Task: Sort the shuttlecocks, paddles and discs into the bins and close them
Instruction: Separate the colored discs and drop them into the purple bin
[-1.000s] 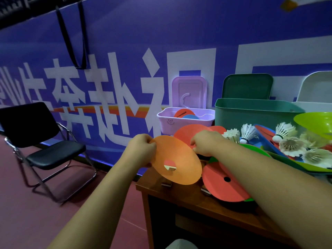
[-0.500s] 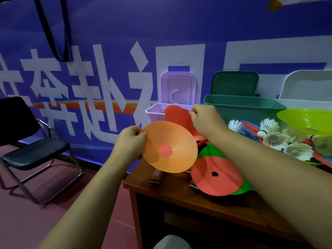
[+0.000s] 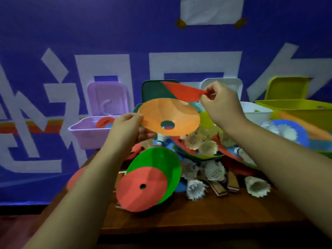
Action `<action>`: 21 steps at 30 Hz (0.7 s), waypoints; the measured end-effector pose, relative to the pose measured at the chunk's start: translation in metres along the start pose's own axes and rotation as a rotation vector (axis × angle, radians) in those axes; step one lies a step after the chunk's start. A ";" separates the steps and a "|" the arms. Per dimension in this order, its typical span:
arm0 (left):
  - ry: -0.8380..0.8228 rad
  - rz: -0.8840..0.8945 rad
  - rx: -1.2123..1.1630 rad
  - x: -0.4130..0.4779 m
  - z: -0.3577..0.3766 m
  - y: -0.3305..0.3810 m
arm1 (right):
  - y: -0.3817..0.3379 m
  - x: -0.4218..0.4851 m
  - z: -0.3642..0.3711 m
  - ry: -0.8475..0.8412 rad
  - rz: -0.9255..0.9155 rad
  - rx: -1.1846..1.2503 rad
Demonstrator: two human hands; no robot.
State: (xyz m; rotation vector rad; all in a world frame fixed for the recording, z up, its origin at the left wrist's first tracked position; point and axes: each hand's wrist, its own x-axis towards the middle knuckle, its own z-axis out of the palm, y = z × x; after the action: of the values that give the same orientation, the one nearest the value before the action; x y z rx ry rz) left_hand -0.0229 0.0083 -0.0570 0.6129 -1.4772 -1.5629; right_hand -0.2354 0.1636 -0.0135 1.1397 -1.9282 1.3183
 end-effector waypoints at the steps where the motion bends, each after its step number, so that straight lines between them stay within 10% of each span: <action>1: -0.032 -0.004 -0.044 0.002 0.020 0.002 | 0.015 0.002 -0.014 0.016 0.014 -0.022; 14: -0.163 -0.027 0.017 0.074 0.210 0.003 | 0.162 0.047 -0.115 0.084 0.127 -0.232; 21: -0.297 0.030 0.605 0.119 0.258 -0.021 | 0.197 0.063 -0.112 0.052 0.171 -0.299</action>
State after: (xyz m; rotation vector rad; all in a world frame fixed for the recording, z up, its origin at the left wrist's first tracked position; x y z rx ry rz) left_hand -0.3012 0.0433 -0.0073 0.7087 -2.2038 -1.2073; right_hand -0.4412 0.2787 -0.0138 0.8029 -2.1346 1.0828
